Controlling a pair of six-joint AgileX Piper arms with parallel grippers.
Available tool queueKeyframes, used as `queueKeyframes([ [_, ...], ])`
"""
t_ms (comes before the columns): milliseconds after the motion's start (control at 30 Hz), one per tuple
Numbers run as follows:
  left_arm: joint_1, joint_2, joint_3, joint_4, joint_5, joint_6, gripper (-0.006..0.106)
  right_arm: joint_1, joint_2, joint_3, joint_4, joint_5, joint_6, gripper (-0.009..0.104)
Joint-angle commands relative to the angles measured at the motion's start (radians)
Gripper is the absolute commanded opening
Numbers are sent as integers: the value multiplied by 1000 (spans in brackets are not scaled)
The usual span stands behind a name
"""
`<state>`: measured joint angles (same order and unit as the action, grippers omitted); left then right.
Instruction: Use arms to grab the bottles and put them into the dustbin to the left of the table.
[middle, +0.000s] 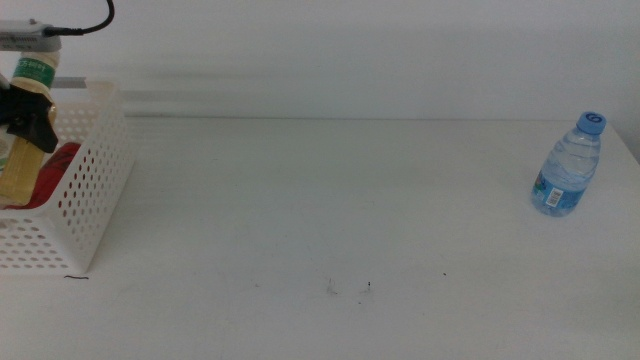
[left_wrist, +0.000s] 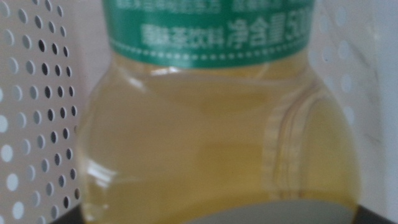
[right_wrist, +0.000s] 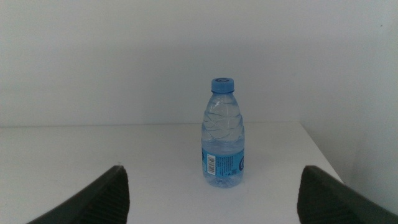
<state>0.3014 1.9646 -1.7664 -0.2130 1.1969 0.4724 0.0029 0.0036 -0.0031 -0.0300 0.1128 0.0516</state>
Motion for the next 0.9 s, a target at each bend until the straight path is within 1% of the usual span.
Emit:
queueKeyframes([
  [0, 7, -16, -21, -5, -23, -2, 69, -4, -4, 3, -10, -8, -4, 93],
  [100, 7, -16, -21, -5, -22, -2, 86, -4, -4, 3, -10, -8, -4, 93],
  [167, 7, -20, -23, 4, -17, -23, 94, -4, -4, 3, -10, -8, -4, 93],
  [400, 7, -107, -25, -9, 6, -32, 94, -4, -4, 3, -10, -8, -4, 93],
  [500, 7, -185, -25, -39, 11, -35, 94, -4, -4, 3, -10, -8, -4, 93],
  [667, -6, -320, -13, -120, 10, -32, 94, -4, -4, 3, -10, -8, -4, 93],
  [767, -13, -428, 35, -198, -29, -13, 94, -4, -4, 3, -10, -8, -4, 93],
  [833, -13, -506, 88, -270, -63, 38, 94, -4, -4, 3, -10, -8, -4, 93],
  [867, -13, -538, 111, -291, -74, 56, 94, -4, -4, 3, -10, -8, -4, 93],
])
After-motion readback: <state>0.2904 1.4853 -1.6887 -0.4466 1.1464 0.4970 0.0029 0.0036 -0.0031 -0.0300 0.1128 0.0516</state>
